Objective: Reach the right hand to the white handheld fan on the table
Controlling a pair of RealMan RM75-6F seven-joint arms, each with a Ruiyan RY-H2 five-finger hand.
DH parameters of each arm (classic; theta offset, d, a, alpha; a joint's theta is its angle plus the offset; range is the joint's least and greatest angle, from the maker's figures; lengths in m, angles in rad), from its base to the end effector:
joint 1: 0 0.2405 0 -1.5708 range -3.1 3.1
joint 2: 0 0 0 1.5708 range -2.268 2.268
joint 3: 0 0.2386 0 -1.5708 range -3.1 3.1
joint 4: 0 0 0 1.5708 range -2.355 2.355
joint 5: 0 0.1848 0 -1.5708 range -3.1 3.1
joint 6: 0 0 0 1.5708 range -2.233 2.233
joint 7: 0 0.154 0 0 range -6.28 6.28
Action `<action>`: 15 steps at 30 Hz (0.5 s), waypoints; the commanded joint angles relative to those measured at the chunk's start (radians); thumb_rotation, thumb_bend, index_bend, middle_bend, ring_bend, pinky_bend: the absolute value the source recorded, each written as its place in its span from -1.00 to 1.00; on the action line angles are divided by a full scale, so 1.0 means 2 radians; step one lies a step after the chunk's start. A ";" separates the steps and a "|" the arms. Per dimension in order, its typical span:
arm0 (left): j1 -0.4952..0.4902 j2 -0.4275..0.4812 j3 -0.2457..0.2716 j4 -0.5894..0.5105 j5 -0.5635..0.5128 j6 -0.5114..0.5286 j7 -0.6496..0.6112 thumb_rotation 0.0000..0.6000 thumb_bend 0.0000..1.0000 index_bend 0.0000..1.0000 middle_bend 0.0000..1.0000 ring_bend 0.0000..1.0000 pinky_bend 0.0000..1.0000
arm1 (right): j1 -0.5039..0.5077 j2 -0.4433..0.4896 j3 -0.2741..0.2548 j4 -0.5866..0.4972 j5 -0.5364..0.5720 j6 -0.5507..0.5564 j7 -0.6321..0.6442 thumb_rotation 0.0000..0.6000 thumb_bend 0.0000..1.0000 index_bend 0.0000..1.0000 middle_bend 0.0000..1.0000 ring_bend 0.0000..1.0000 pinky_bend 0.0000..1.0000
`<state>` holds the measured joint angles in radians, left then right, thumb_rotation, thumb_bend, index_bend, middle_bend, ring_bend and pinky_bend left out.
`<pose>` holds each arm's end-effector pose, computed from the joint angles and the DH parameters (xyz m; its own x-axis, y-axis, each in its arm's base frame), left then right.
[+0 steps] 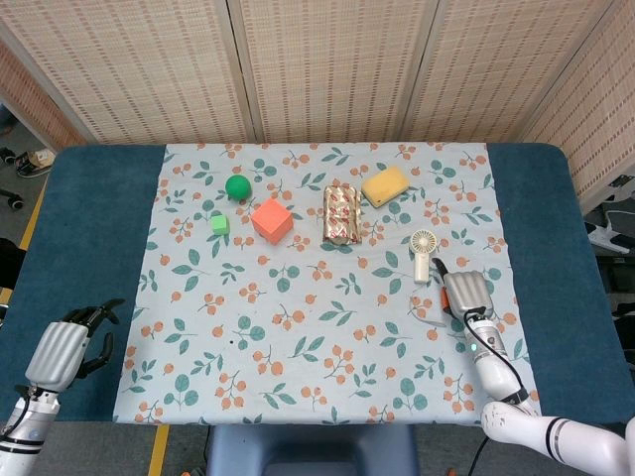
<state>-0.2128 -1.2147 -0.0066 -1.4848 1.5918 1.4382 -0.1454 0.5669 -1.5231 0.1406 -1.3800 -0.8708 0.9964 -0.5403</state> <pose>-0.2687 0.2156 0.1378 0.3118 0.0629 0.9481 0.9339 -0.2039 -0.2936 -0.2509 -0.3170 0.0270 0.5373 -0.3507 0.7670 -0.8252 -0.0310 0.5640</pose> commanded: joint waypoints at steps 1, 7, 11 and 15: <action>0.000 0.000 0.000 0.000 0.001 0.001 0.001 1.00 0.22 -0.61 -0.19 -0.35 -0.26 | 0.002 -0.002 0.000 0.004 0.002 -0.003 0.001 1.00 0.37 -0.82 0.73 0.46 0.70; 0.001 0.000 0.001 0.000 0.002 0.001 0.001 1.00 0.22 -0.61 -0.19 -0.35 -0.26 | 0.004 -0.008 -0.002 0.014 0.002 -0.007 0.004 1.00 0.37 -0.82 0.73 0.46 0.70; 0.000 0.001 0.000 -0.001 0.002 0.001 0.001 1.00 0.22 -0.61 -0.19 -0.35 -0.26 | 0.006 -0.012 -0.001 0.021 0.000 -0.007 0.007 1.00 0.37 -0.82 0.73 0.46 0.70; 0.000 0.000 0.001 0.000 0.002 0.001 0.000 1.00 0.22 -0.61 -0.19 -0.35 -0.26 | 0.007 -0.014 0.000 0.024 -0.001 -0.006 0.008 1.00 0.37 -0.82 0.73 0.46 0.70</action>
<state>-0.2122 -1.2144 -0.0055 -1.4849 1.5960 1.4396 -0.1451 0.5805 -1.5508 0.1410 -1.3322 -0.8730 0.9848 -0.5237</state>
